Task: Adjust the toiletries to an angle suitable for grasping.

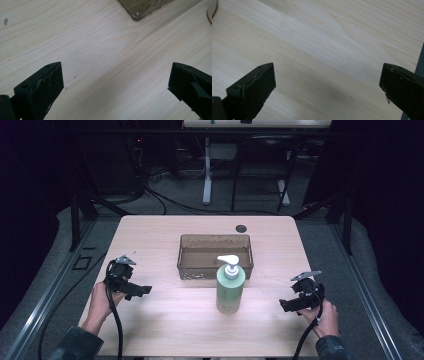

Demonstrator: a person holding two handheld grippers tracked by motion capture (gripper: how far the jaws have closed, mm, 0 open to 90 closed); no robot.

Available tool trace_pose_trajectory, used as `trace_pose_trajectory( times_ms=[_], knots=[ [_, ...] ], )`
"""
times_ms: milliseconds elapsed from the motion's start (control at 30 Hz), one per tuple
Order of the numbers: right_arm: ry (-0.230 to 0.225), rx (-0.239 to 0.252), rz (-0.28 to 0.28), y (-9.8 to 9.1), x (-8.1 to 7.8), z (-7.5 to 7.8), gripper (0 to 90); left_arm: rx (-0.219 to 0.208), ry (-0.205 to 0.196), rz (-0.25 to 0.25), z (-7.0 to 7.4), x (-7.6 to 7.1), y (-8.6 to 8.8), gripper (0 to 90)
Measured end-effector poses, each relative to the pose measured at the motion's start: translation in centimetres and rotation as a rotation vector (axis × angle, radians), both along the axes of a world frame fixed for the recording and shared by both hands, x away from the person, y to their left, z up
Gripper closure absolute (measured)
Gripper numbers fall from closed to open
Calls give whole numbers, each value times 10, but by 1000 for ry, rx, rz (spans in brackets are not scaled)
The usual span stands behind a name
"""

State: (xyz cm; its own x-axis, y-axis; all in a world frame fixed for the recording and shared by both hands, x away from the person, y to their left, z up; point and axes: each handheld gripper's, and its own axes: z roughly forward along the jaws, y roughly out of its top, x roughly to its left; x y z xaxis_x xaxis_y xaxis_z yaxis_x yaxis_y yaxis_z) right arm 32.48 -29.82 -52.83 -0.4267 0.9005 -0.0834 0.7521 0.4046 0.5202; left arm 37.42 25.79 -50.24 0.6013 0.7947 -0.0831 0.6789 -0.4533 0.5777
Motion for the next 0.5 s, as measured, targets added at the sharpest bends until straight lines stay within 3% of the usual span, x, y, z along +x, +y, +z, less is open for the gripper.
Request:
trace_pose_trajectory(
  times_ms=[500],
  knots=[
    [32,20,77,9,-3,6,10,4,0,-5,0,-1,0,0]
  ],
)
